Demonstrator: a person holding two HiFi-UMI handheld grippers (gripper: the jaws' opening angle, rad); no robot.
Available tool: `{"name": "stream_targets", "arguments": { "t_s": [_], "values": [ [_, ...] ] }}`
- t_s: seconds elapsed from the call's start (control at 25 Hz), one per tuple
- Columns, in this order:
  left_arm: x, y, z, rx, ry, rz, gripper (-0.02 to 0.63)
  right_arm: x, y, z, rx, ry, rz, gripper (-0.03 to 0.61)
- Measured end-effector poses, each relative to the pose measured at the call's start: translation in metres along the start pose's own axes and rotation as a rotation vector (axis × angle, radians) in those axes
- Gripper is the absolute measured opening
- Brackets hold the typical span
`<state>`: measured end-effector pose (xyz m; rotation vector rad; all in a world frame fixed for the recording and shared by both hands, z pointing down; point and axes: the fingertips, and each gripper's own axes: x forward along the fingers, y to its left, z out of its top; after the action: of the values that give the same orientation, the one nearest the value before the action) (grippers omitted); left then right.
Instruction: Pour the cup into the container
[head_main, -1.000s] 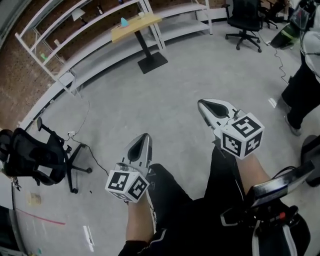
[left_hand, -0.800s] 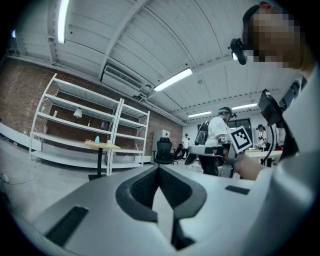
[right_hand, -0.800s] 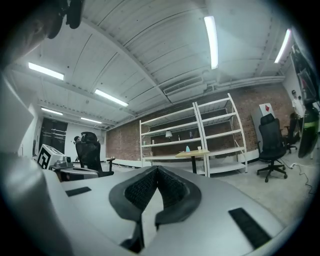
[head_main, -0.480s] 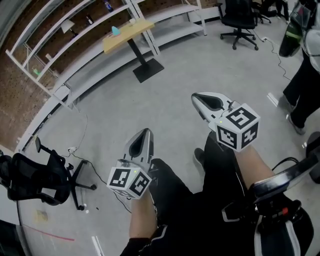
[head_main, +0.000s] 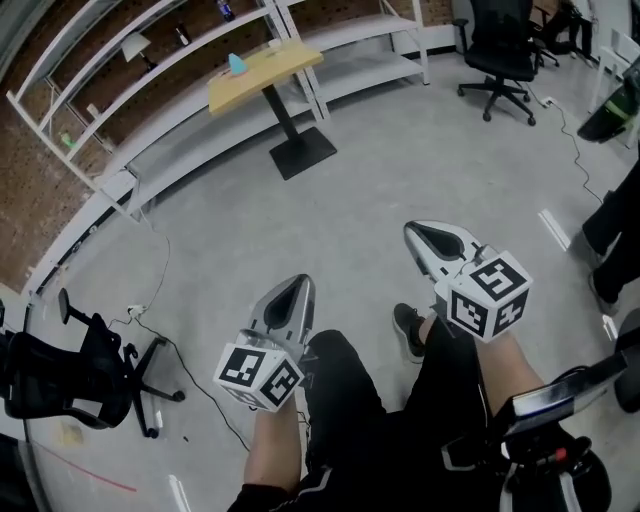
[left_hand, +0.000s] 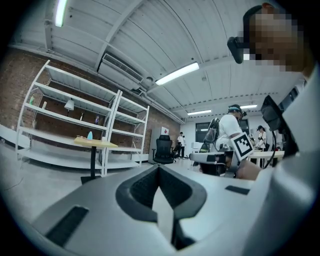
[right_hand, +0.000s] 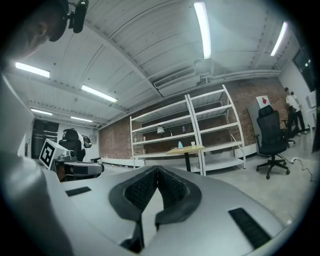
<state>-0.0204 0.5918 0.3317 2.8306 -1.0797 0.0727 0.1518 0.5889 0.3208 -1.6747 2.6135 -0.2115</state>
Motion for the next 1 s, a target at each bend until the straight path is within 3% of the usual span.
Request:
{"name": "stream_targets", "arguments": {
  "t_s": [0.4,1.0],
  "values": [
    [0.074,0.081,0.031,0.047,-0.027,-0.021,0.002,0.102,-0.045,0.036,-0.037,-0.052,0.008,0.002],
    [0.199,0.303,0.056,0.019,-0.063,0.063,0.002,0.361,-0.101,0.07,-0.096,-0.044,0.087,0.003]
  ]
}}
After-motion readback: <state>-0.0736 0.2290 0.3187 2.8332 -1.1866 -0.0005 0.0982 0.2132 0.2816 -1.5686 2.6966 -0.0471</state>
